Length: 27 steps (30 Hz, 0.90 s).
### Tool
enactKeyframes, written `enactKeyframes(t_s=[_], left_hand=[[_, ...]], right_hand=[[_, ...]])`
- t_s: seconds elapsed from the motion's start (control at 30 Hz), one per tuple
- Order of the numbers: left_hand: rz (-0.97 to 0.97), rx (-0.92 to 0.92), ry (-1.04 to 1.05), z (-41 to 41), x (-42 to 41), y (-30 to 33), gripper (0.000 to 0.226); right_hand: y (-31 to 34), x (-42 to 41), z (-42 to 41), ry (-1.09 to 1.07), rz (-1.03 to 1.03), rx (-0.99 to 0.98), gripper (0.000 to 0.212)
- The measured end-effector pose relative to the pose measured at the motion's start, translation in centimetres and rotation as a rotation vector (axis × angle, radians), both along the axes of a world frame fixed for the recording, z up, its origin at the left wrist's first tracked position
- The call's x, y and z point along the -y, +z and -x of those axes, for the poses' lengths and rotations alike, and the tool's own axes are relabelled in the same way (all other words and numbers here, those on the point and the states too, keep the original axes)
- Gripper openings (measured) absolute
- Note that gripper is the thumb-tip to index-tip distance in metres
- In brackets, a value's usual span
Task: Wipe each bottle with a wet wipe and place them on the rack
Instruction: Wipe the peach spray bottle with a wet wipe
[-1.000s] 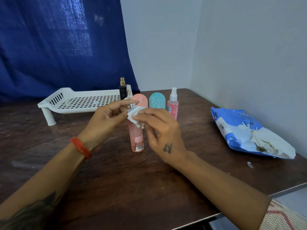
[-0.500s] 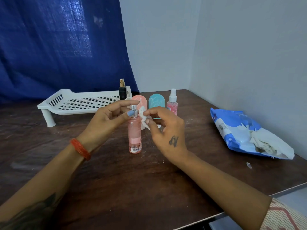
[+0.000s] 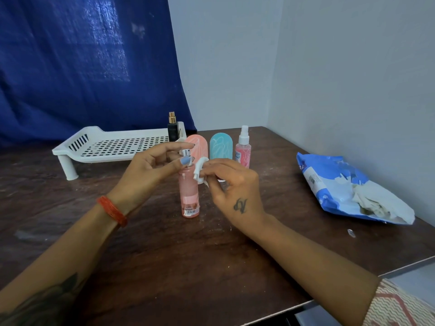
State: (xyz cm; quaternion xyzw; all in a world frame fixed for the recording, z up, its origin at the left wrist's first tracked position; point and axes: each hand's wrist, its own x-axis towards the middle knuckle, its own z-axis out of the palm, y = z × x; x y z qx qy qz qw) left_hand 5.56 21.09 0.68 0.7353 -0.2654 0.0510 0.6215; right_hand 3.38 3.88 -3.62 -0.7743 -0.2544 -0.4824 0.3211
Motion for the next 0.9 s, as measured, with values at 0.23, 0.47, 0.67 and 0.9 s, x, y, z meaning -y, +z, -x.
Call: enactKeyframes(t_s=[0.23,0.47,0.67,0.9], left_hand=[[0.000,-0.004,-0.009,0.2,0.0,0.0,0.032],[0.026,-0.002,0.022,0.0,0.3,-0.2,0.031],[0.032,-0.002,0.045,-0.3,0.0,-0.3,0.029],[0.027,0.001,0.049,-0.6,-0.2,-0.4,0.029]], right_hand=[[0.3,-0.2,-0.1,0.050,-0.118,-0.024,0.014],[0.0,-0.3,0.3,0.127,0.142,-0.050,0.017],[-0.1,-0.1,0.8,0.169,0.338,-0.127,0.018],[0.2,0.3,1.1,0.186,0.422,-0.299,0.019]])
